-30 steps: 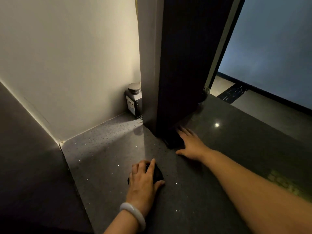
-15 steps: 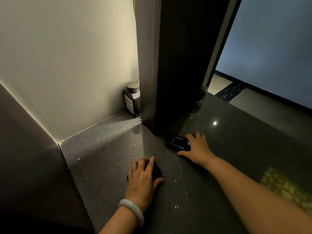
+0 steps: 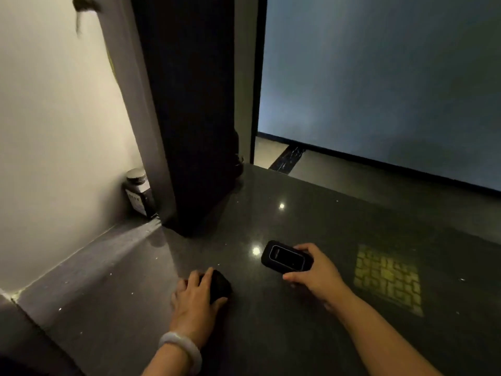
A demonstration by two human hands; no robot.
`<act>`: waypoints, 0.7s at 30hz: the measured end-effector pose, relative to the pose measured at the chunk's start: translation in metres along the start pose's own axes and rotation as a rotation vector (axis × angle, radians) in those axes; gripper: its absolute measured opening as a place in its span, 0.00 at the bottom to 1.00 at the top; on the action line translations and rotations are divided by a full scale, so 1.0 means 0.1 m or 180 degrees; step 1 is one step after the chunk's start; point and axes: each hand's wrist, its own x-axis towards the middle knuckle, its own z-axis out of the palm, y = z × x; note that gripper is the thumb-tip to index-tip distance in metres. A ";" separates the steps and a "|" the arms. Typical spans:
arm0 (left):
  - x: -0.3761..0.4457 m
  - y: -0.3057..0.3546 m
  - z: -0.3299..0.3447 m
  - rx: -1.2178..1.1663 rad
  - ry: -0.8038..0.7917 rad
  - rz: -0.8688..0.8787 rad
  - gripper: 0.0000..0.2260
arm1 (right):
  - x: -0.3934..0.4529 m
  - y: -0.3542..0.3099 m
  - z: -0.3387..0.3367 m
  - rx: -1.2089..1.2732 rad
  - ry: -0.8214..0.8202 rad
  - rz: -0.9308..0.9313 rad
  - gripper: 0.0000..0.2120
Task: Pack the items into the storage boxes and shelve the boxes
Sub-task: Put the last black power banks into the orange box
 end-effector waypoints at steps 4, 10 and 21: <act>-0.14 0.63 0.12 -0.0209 -0.0046 0.0590 0.32 | -0.54 0.15 -0.49 0.0648 0.0346 -0.0031 0.25; -0.58 1.79 0.40 -0.0580 -0.0238 0.1659 0.31 | -1.75 0.45 -1.52 0.1403 0.1292 0.0137 0.22; -2.82 3.87 0.87 -0.1626 -0.1822 0.3523 0.31 | -5.38 0.94 -2.86 0.1617 0.3498 0.0383 0.21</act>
